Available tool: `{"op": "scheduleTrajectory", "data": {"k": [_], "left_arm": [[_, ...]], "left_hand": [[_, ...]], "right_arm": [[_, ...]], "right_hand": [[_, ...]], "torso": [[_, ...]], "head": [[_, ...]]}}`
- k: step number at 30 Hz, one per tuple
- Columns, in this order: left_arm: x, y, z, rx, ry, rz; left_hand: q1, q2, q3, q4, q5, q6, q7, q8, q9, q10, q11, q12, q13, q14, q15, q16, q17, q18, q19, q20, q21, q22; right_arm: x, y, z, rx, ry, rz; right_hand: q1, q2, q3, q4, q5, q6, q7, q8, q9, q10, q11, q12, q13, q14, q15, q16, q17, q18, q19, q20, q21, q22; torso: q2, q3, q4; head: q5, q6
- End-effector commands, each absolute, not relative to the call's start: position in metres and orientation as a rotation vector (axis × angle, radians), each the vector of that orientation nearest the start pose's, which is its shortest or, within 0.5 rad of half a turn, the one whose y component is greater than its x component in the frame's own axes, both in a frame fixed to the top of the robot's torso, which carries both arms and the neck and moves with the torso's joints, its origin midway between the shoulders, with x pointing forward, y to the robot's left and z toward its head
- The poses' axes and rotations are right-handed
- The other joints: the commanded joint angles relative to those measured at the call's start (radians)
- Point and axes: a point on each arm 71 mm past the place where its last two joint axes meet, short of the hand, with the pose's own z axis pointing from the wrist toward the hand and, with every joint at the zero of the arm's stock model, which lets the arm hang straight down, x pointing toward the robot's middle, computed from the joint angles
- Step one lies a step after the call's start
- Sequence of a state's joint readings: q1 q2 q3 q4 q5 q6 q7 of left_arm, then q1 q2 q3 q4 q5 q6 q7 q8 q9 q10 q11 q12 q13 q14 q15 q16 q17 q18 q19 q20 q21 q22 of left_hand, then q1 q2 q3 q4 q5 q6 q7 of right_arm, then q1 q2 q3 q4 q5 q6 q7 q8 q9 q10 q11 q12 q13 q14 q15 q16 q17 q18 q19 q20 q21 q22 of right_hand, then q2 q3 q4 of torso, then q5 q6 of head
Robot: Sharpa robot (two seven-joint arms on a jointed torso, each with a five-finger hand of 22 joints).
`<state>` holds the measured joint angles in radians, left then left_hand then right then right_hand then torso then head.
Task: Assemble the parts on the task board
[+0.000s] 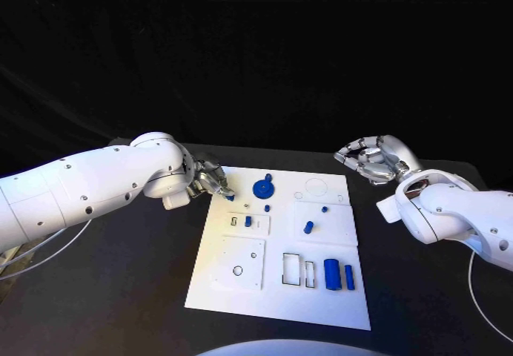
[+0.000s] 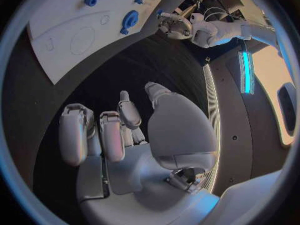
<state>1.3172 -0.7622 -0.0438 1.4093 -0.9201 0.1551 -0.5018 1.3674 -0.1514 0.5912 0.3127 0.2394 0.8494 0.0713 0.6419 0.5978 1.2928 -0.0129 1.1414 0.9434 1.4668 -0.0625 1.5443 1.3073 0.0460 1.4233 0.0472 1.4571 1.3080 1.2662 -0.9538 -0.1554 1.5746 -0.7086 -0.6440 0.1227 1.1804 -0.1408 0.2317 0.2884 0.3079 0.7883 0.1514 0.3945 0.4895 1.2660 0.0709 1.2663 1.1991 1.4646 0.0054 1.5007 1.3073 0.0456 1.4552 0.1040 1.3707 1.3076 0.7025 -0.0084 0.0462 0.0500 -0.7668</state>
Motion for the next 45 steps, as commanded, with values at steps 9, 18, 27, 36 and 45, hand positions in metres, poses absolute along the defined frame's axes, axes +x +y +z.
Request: {"op": "scheduleTrajectory", "data": {"k": [9,18,27,36,45], "left_arm": [[0.49,0.197,-0.186,-0.239,2.225,-0.545],[0.48,0.193,-0.2,-0.187,2.234,-0.52],[0.478,0.191,-0.203,-0.126,2.239,-0.479],[0.478,0.189,-0.206,-0.083,2.252,-0.451],[0.478,0.187,-0.21,-0.044,2.266,-0.418]], "left_hand": [[-0.04,-0.065,0.194,-0.096,0.008,0.019,-0.023,0.128,0.125,0.031,-0.012,0.019,0.021,0.093,-0.016,0.007,0.223,0.001,0.019,-0.011,0.015,0.063],[-0.08,-0.081,0.232,-0.093,0.006,0.034,-0.034,0.161,0.154,0.043,-0.021,0.028,0.031,0.096,-0.022,0.012,0.232,0.0,0.023,-0.016,0.018,0.07],[-0.088,-0.085,0.245,-0.097,0.008,0.034,-0.038,0.171,0.164,0.046,-0.024,0.029,0.031,0.097,-0.025,0.014,0.238,-0.001,0.027,-0.019,0.021,0.076],[-0.1,-0.089,0.263,-0.102,0.009,0.035,-0.042,0.183,0.176,0.047,-0.027,0.022,0.019,0.098,-0.027,0.017,0.243,-0.002,0.028,-0.021,0.021,0.078],[-0.11,-0.093,0.283,-0.111,0.009,0.034,-0.044,0.191,0.185,0.051,-0.03,0.025,0.021,0.099,-0.029,0.017,0.244,-0.002,0.029,-0.023,0.022,0.08]], "right_arm": [[0.477,-0.26,-0.179,0.556,1.487,0.899],[0.477,-0.26,-0.179,0.557,1.488,0.898],[0.476,-0.26,-0.18,0.557,1.489,0.898],[0.476,-0.259,-0.179,0.557,1.489,0.899],[0.476,-0.259,-0.179,0.556,1.49,0.901]], "right_hand": [[0.002,0.011,-0.005,-0.001,0.003,-0.008,0.002,0.004,0.0,-0.008,0.0,-0.004,-0.001,0.065,-0.008,-0.006,0.084,0.008,-0.008,-0.001,-0.007,0.126],[0.002,0.011,-0.005,-0.001,0.003,-0.008,0.002,0.004,0.0,-0.008,0.0,-0.004,-0.001,0.065,-0.008,-0.006,0.084,0.008,-0.008,-0.001,-0.007,0.126],[0.001,0.011,-0.007,0.0,0.007,-0.008,0.002,0.004,0.0,-0.01,0.0,-0.006,-0.003,0.065,-0.008,-0.006,0.085,0.009,-0.009,-0.001,-0.008,0.126],[0.001,0.011,-0.007,0.0,0.007,-0.008,0.002,0.004,0.0,-0.01,0.0,-0.006,-0.003,0.065,-0.008,-0.006,0.085,0.009,-0.009,-0.001,-0.008,0.126],[0.001,0.011,-0.007,0.0,0.007,-0.008,0.002,0.004,0.0,-0.01,0.0,-0.006,-0.003,0.065,-0.008,-0.006,0.085,0.009,-0.009,-0.001,-0.008,0.126]], "torso": [[0.001,-0.0014,-0.0003],[0.002,-0.0009,-0.0014],[0.002,-0.0003,-0.0019],[0.003,-0.0004,-0.0021],[0.003,-0.0003,-0.0017]], "head": [[0.004,-0.003],[0.008,-0.008],[0.011,-0.012],[0.013,-0.013],[0.013,-0.015]]}}
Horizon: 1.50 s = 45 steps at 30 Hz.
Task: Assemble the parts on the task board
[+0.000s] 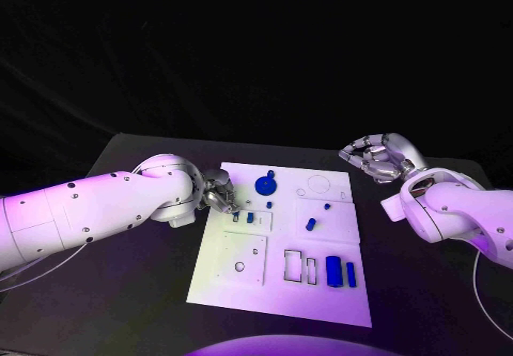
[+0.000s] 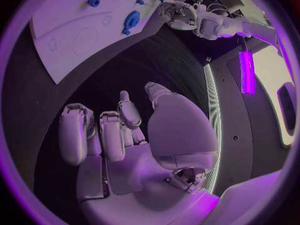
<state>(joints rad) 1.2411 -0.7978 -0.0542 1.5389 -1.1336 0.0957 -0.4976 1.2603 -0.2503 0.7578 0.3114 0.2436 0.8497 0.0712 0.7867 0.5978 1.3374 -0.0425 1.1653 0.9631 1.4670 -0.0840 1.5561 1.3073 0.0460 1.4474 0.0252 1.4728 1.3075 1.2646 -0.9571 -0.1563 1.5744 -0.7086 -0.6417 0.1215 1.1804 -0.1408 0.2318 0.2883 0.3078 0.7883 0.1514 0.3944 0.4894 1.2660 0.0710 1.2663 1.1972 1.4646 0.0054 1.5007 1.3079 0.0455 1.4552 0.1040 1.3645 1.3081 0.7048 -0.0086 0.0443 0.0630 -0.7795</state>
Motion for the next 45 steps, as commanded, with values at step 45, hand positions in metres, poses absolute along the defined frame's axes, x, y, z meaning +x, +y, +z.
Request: {"op": "scheduleTrajectory", "data": {"k": [45], "left_arm": [[0.4728,0.1834,-0.2149,0.008,2.306,-0.401]], "left_hand": [[-0.02,-0.002,0.16,-0.138,0.007,0.032,-0.046,0.06,0.2,0.009,-0.003,0.0,-0.005,0.1,-0.01,0.007,0.248,-0.003,0.006,-0.004,0.008,0.084]], "right_arm": [[0.4753,-0.2591,-0.1807,0.554,1.495,0.899]], "right_hand": [[0.001,0.013,-0.01,0.0,0.012,-0.007,0.001,0.006,0.0,-0.009,0.0,-0.005,-0.001,0.065,-0.008,-0.006,0.084,0.009,-0.009,-0.001,-0.003,0.125]], "torso": [[0.0,-0.001,0.0003]], "head": [[0.002,-0.011]]}}
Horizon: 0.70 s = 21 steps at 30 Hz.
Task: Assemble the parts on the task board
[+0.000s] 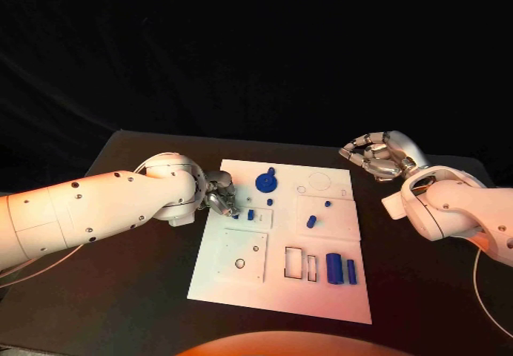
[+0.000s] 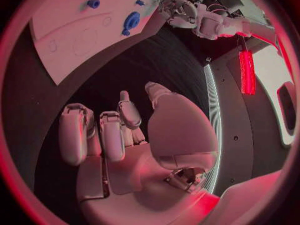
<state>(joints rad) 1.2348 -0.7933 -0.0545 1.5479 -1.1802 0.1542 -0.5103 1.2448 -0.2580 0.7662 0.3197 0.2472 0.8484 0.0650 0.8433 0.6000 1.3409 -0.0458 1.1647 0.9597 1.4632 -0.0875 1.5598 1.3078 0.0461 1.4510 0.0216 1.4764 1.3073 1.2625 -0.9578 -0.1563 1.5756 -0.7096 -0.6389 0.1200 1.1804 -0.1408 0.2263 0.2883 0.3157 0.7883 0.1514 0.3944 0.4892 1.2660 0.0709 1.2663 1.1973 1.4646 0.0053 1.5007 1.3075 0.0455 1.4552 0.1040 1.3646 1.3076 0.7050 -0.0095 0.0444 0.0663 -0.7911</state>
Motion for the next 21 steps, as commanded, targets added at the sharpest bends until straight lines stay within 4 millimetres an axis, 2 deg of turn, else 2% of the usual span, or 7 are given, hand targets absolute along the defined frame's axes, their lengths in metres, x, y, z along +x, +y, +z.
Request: {"op": "scheduleTrajectory", "data": {"k": [1,21], "left_arm": [[0.4729,0.1834,-0.215,0.008,2.307,-0.401],[0.4733,0.1819,-0.2184,0.042,2.365,-0.4]], "left_hand": [[-0.005,0.005,0.155,-0.148,0.003,0.033,-0.04,0.004,0.199,0.005,0.0,0.0,-0.003,0.103,-0.007,0.004,0.247,-0.003,0.003,-0.001,0.004,0.084],[-0.008,-0.01,0.174,-0.168,0.001,0.033,-0.04,0.007,0.205,0.005,0.0,-0.002,-0.007,0.106,-0.007,0.008,0.256,-0.004,0.005,-0.001,0.006,0.088]], "right_arm": [[0.4753,-0.2591,-0.1807,0.554,1.495,0.899],[0.4748,-0.259,-0.1815,0.554,1.497,0.899]], "right_hand": [[0.001,0.013,-0.005,0.0,0.004,-0.007,0.001,0.006,0.0,-0.009,0.0,-0.005,-0.001,0.065,-0.008,-0.006,0.085,0.009,-0.009,-0.001,-0.003,0.126],[0.001,0.013,-0.005,0.0,0.004,-0.007,0.001,0.006,0.0,-0.009,0.0,-0.005,-0.001,0.065,-0.008,-0.006,0.085,0.009,-0.009,-0.001,-0.003,0.126]], "torso": [[0.0,-0.0002,0.0002],[0.0,0.0009,-0.0003]], "head": [[-0.001,0.0],[-0.002,-0.004]]}}
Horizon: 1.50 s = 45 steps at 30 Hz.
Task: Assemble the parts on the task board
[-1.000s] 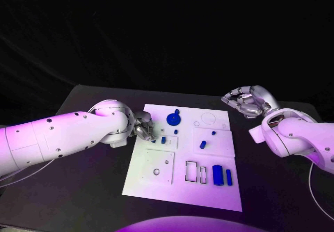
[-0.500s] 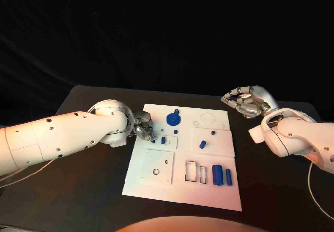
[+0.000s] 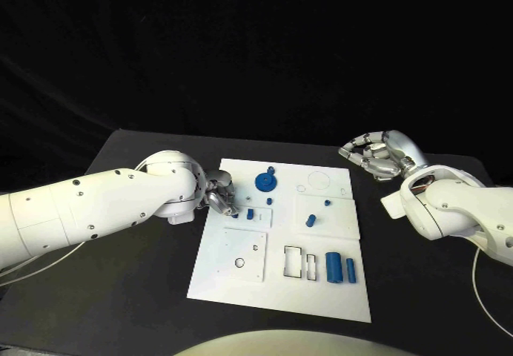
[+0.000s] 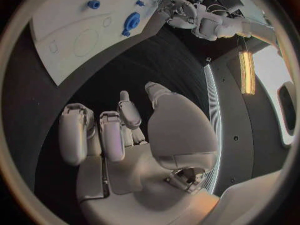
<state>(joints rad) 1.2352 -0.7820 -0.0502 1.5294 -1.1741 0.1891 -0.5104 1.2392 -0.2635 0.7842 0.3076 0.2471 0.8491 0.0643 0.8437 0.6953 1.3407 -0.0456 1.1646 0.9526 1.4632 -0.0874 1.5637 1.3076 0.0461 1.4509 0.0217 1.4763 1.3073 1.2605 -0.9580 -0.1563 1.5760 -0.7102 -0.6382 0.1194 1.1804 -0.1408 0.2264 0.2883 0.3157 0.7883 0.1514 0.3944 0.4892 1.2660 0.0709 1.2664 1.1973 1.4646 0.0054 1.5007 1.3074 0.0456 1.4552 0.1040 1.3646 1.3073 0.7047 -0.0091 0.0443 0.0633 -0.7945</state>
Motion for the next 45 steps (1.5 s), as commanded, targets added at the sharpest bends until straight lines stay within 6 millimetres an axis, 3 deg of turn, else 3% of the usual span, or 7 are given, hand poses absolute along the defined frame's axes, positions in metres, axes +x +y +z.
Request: {"op": "scheduleTrajectory", "data": {"k": [1,17,29,45], "left_arm": [[0.4732,0.1817,-0.2185,0.046,2.368,-0.4],[0.4727,0.1784,-0.2179,0.055,2.365,-0.406],[0.4758,0.1786,-0.2172,0.02,2.343,-0.41],[0.4778,0.1809,-0.2183,0.0,2.352,-0.408]], "left_hand": [[-0.002,-0.006,0.158,-0.158,0.001,0.032,-0.039,0.007,0.11,0.005,0.0,-0.002,0.0,0.106,-0.007,0.004,0.256,-0.004,0.005,-0.001,0.006,0.088],[-0.005,-0.005,0.162,-0.158,0.001,0.034,-0.038,0.007,0.11,0.006,0.0,-0.001,0.0,0.105,-0.007,0.003,0.254,-0.003,0.004,-0.001,0.005,0.087],[-0.059,0.022,0.142,-0.115,-0.01,0.044,-0.042,0.009,0.116,0.012,-0.001,0.001,-0.003,0.104,-0.007,0.001,0.25,-0.002,0.001,0.0,0.003,0.084],[-0.119,0.023,0.059,-0.052,-0.01,0.045,-0.048,0.001,0.119,0.006,-0.004,0.002,-0.007,0.102,-0.01,-0.003,0.242,-0.002,0.0,-0.004,0.0,0.083]], "right_arm": [[0.4748,-0.259,-0.1815,0.554,1.497,0.899],[0.4747,-0.2585,-0.1816,0.553,1.497,0.9],[0.4744,-0.2589,-0.1814,0.554,1.496,0.899],[0.4744,-0.2596,-0.1814,0.555,1.495,0.897]], "right_hand": [[0.001,0.013,-0.005,0.0,0.004,-0.007,0.001,0.006,0.0,-0.009,0.0,-0.005,-0.001,0.065,-0.008,-0.006,0.085,0.009,-0.009,-0.001,-0.003,0.126],[-0.001,0.015,-0.009,0.001,0.006,-0.007,0.001,0.007,0.0,-0.01,0.0,-0.006,-0.002,0.065,-0.008,-0.007,0.084,0.009,-0.009,-0.001,-0.004,0.125],[-0.002,0.016,-0.01,0.001,0.006,-0.007,0.001,0.008,0.0,-0.011,0.0,-0.006,-0.003,0.065,-0.008,-0.007,0.084,0.009,-0.009,-0.001,-0.005,0.125],[-0.002,0.016,-0.011,0.0,0.007,-0.007,0.001,0.008,-0.001,-0.011,0.0,-0.007,-0.003,0.065,-0.008,-0.007,0.083,0.009,-0.01,-0.001,-0.005,0.125]], "torso": [[0.0,0.0004,-0.0002],[0.0,0.0008,0.0007],[0.0,0.0009,-0.0001],[0.0,0.0006,0.0004]], "head": [[0.001,-0.001],[0.0,0.0],[-0.002,0.004],[-0.004,0.004]]}}
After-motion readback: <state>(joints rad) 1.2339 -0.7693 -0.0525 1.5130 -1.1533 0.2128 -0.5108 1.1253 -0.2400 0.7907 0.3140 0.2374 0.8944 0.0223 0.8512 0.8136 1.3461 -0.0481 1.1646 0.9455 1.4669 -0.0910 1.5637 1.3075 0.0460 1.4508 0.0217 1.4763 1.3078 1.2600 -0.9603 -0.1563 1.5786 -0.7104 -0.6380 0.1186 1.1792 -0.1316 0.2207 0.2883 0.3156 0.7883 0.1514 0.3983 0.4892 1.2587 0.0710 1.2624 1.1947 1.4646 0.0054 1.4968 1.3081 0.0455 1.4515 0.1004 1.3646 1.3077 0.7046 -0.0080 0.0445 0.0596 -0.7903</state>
